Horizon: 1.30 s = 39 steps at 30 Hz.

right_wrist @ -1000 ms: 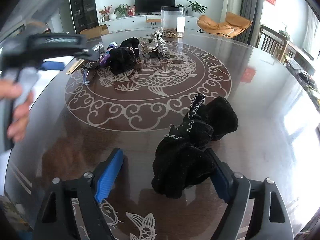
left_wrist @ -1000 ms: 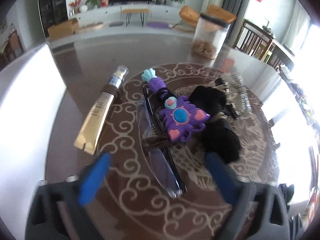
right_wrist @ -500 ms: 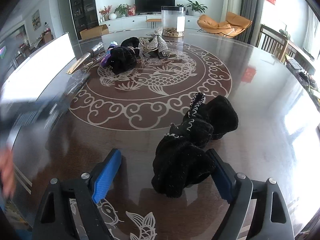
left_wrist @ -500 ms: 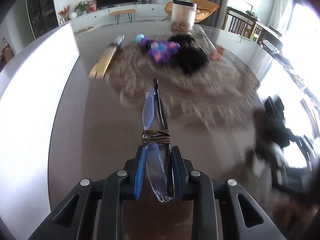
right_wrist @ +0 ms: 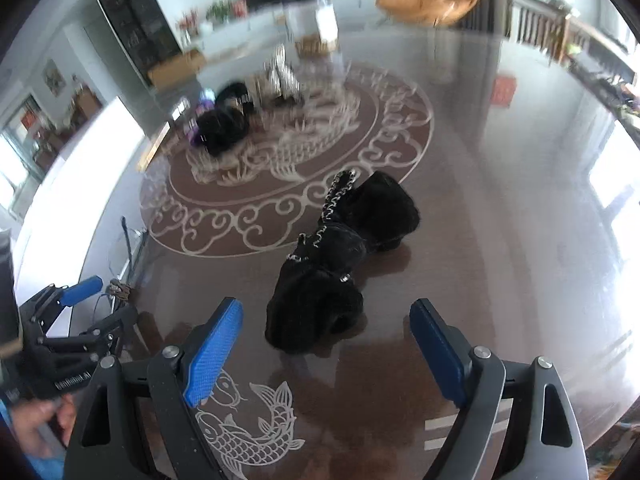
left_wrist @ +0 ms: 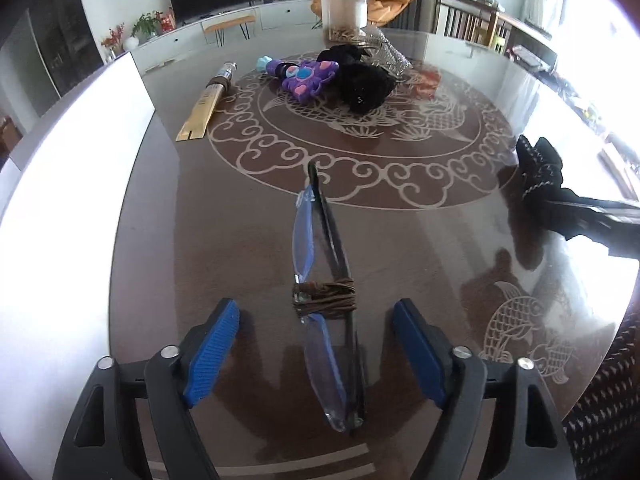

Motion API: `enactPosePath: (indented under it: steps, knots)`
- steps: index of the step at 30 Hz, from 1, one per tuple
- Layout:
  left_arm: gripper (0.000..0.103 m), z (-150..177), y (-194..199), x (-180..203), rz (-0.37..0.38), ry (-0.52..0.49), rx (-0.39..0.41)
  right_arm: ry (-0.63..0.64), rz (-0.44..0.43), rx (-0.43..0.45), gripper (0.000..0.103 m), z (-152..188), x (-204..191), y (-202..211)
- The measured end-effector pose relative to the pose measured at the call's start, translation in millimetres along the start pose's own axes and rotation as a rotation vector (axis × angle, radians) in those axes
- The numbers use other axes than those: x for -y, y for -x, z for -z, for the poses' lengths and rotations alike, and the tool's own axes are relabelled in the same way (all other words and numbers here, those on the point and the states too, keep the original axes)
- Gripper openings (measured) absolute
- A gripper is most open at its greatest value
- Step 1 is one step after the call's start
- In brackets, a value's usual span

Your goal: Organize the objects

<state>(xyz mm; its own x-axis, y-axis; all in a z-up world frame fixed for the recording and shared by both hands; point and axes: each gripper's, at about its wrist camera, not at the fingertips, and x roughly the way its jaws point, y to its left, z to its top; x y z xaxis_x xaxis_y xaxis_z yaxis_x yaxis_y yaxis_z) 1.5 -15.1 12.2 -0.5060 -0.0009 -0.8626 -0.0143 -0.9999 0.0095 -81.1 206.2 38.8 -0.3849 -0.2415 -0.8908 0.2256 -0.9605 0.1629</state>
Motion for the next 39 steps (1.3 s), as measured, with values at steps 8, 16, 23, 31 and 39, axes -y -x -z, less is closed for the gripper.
enactPosePath:
  steps: [8, 16, 23, 31, 39]
  knots:
    - [0.026, 18.0, 38.0, -21.7, 0.112, 0.067, 0.098, 0.077, 0.024, 0.027, 0.032, 20.9, -35.9, 13.3]
    - [0.026, 11.6, 152.7, -68.1, 0.183, 0.167, 0.304, 0.192, -0.161, 0.151, 0.032, 27.6, -121.7, 94.0]
    - [0.026, 37.2, 220.2, -197.8, -0.062, 0.382, 0.370, 0.452, -0.443, 0.224, 0.033, 9.0, -273.6, 141.2]
    - [0.076, 95.4, 170.9, -301.3, -0.271, 0.696, 0.146, 0.635, -0.618, 0.098, 0.076, 33.7, -381.5, 101.6]
    - [0.076, 60.8, 166.2, -242.2, -0.191, 0.562, 0.218, 0.508, -0.485, 0.233, 0.094, 30.3, -301.1, 100.7]
